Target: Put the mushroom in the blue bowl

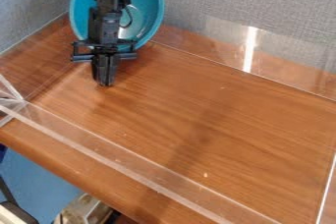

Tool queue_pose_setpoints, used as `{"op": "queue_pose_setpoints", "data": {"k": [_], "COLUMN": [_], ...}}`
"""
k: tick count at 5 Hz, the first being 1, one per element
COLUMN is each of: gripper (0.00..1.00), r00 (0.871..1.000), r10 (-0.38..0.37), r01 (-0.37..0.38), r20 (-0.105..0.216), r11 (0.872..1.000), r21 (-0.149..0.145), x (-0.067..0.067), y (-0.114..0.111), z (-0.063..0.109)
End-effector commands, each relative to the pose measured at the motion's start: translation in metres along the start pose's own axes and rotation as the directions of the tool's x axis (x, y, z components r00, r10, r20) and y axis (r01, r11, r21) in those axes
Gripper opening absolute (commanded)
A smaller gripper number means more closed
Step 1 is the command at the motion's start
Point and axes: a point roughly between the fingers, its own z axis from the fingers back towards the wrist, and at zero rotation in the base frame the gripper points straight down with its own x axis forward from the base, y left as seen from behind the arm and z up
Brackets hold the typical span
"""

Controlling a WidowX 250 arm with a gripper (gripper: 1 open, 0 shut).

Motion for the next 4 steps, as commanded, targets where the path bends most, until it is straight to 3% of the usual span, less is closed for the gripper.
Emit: {"op": "queue_pose_setpoints", "data": {"k": [1,2,4], "gripper": [0.00,0.00,0.00], "r00": [0.998,0.993,0.997], "r10": [-0.038,-0.102,-0.071], "r01": [0.040,0.103,0.071], "r20": [0.054,0.066,0.044], "r11": [0.999,0.995,0.997], "r21": [-0.028,-0.013,-0.009], "x": [0.010,0.009,0.028], "y": [-0.003,-0.008,-0.012], "z": [0.017,0.018,0.020]}}
